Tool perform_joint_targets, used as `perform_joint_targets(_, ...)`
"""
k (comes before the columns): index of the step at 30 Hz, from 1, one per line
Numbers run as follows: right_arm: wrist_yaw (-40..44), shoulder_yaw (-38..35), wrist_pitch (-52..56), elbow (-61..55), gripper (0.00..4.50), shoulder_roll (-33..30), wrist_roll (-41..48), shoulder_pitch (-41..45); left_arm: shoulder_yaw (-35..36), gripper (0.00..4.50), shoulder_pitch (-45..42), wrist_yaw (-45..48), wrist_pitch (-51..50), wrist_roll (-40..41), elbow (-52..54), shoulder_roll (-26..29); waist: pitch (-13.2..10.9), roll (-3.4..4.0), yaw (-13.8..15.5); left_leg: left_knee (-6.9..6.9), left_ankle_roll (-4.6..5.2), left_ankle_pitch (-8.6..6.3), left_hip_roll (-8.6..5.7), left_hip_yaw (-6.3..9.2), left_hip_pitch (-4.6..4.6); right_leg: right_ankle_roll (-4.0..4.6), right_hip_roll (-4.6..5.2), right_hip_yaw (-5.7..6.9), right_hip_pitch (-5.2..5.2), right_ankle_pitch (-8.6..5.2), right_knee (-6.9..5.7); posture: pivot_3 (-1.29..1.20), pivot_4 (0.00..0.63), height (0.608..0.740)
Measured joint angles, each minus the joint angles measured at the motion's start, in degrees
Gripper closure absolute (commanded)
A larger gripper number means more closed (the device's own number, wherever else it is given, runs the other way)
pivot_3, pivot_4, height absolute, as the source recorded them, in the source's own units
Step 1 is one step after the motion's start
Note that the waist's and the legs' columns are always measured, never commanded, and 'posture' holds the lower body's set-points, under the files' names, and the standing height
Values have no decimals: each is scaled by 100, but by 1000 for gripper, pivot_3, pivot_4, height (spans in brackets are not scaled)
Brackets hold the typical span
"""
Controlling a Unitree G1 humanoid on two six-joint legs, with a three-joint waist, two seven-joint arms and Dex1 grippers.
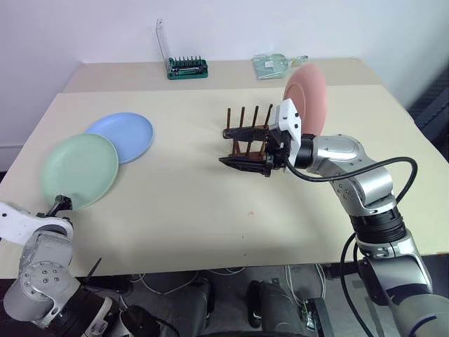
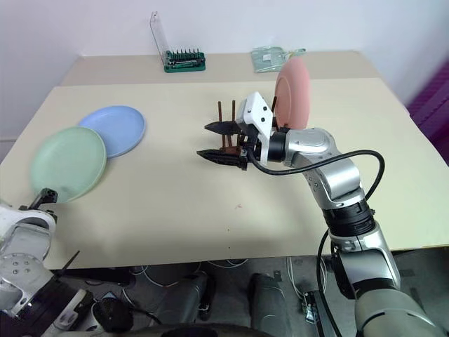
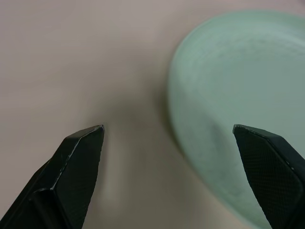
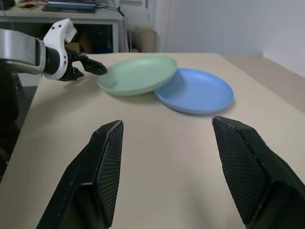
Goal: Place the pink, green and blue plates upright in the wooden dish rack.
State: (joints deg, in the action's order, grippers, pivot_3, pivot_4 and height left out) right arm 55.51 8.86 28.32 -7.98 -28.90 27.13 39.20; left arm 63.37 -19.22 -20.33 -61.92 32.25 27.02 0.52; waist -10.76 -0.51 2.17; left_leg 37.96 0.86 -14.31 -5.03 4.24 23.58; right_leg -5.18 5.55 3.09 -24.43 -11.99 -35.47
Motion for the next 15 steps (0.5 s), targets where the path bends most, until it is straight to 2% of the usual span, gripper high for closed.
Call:
perform_joint_targets(6, -69, 4, 0, -132, 1485, 7, -103, -103, 25, 4459, -224, -69, 13, 529, -481, 133, -1, -3, 0, 0, -3, 1, -1, 2, 0, 0, -1, 0, 0, 0, 0, 0, 150, 740)
perform_joint_targets(15, -124, 2, 1, -207, 1485, 10, -121, -240, -249, 4459, -145, -285, 325, 914, -638, 240, -2, -6, -1, -3, -5, 1, -1, 2, 0, 1, 0, -3, 0, 0, 1, 0, 150, 740)
